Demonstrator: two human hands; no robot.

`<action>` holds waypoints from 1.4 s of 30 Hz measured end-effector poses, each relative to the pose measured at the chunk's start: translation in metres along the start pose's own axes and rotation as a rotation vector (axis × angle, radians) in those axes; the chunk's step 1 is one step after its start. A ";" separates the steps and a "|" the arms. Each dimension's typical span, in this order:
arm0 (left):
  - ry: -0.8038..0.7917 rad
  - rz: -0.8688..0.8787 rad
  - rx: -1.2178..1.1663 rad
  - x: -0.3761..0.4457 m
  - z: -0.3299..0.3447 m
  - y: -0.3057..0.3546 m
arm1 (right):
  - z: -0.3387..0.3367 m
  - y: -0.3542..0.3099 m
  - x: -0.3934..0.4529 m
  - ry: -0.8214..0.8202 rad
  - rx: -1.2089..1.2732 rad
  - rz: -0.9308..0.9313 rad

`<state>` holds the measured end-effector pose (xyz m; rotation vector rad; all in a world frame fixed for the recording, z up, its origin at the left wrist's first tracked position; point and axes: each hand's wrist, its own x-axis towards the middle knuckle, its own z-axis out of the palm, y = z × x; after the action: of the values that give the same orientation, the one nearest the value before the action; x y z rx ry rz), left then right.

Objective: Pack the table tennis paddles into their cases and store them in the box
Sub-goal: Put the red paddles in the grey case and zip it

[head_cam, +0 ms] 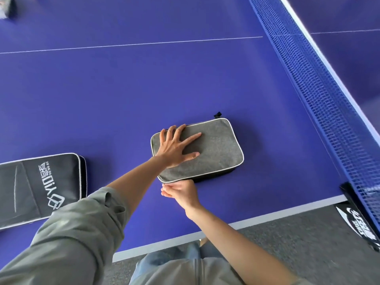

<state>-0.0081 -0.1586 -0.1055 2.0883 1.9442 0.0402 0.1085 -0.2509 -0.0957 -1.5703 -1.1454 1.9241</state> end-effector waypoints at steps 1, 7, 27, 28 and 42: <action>-0.005 -0.025 -0.006 0.000 -0.001 -0.002 | 0.000 -0.001 0.002 -0.015 -0.020 -0.009; 0.066 -0.143 -0.047 -0.019 -0.001 -0.023 | 0.005 -0.003 0.006 -0.144 -0.218 -0.053; 0.256 -0.458 -0.085 -0.061 0.019 -0.020 | -0.040 0.000 0.010 -0.230 -0.557 -0.302; 0.257 -0.459 -0.082 -0.061 0.019 -0.020 | -0.048 -0.001 0.012 -0.195 -0.550 -0.304; 0.205 -0.481 -0.081 -0.059 0.013 -0.017 | -0.133 -0.052 0.071 0.104 -0.547 -0.355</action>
<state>-0.0273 -0.2182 -0.1121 1.5697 2.4700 0.2351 0.2034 -0.1231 -0.1022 -1.5525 -1.8659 1.3497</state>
